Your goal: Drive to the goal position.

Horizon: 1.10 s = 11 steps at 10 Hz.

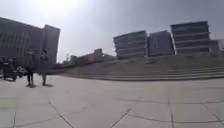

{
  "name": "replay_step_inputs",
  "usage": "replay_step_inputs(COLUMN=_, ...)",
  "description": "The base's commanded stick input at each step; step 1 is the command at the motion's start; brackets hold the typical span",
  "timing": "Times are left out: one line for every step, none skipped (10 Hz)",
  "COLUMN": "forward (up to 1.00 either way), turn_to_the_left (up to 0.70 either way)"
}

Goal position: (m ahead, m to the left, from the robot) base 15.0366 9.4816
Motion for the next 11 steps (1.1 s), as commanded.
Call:
replay_step_inputs(forward=1.0, turn_to_the_left=0.35)
replay_step_inputs(forward=1.0, turn_to_the_left=0.35)
replay_step_inputs(forward=1.0, turn_to_the_left=0.35)
replay_step_inputs(forward=1.0, turn_to_the_left=0.35)
replay_step_inputs(forward=1.0, turn_to_the_left=0.33)
replay_step_inputs(forward=1.0, turn_to_the_left=0.33)
replay_step_inputs(forward=1.0, turn_to_the_left=0.33)
replay_step_inputs(forward=1.0, turn_to_the_left=0.32)
replay_step_inputs(forward=1.0, turn_to_the_left=0.18)
replay_step_inputs(forward=1.0, turn_to_the_left=0.02)
replay_step_inputs(forward=1.0, turn_to_the_left=0.0)
